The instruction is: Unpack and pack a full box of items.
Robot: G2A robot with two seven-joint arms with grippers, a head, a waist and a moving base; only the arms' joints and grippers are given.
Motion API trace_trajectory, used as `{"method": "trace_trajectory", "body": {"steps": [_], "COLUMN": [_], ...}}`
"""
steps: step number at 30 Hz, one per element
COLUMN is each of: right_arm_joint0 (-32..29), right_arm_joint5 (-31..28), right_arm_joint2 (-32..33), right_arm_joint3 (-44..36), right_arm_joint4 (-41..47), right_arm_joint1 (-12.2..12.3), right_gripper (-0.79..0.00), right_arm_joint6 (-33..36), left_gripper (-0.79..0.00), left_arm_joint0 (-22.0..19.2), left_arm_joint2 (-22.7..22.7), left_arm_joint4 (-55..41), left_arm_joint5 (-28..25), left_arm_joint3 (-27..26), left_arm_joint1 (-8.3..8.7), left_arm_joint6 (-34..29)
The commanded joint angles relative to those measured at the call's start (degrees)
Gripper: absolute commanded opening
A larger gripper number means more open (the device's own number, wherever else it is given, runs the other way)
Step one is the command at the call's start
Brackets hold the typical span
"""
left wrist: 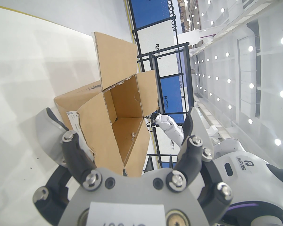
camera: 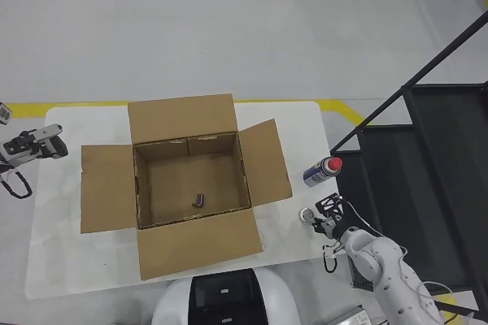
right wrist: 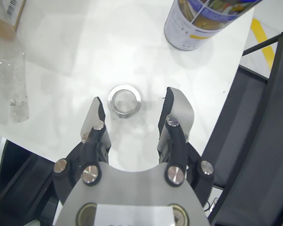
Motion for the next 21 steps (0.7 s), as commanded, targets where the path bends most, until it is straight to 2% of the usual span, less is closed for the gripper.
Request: {"method": "trace_trajectory", "body": {"steps": [1, 10, 16, 21], "right_arm_joint0": [0.6, 1.3, 1.7, 3.3], "right_arm_joint5": [0.1, 0.4, 1.1, 1.9], "right_arm_joint2": [-0.6, -0.9, -1.3, -2.4], "right_arm_joint3": [0.9, 3.9, 4.1, 5.1], "right_arm_joint4": [0.2, 1.1, 0.2, -0.3], "right_arm_joint1": [-0.1, -0.1, -0.1, -0.2], "right_gripper": [-0.425, -0.511, -0.505, -0.542], "right_arm_joint6": [0.0, -1.9, -0.9, -0.1], "left_gripper": [0.000, 0.000, 0.000, 0.000], "left_arm_joint0": [0.0, 0.0, 0.0, 0.0], "left_arm_joint2": [0.0, 0.0, 0.0, 0.0], "left_arm_joint4": [0.0, 0.0, 0.0, 0.0], "left_arm_joint5": [0.0, 0.0, 0.0, 0.0], "left_arm_joint3": [0.0, 0.0, 0.0, 0.0], "left_arm_joint1": [0.00, 0.00, 0.00, 0.00], "left_arm_joint6": [0.0, 0.0, 0.0, 0.0]}}
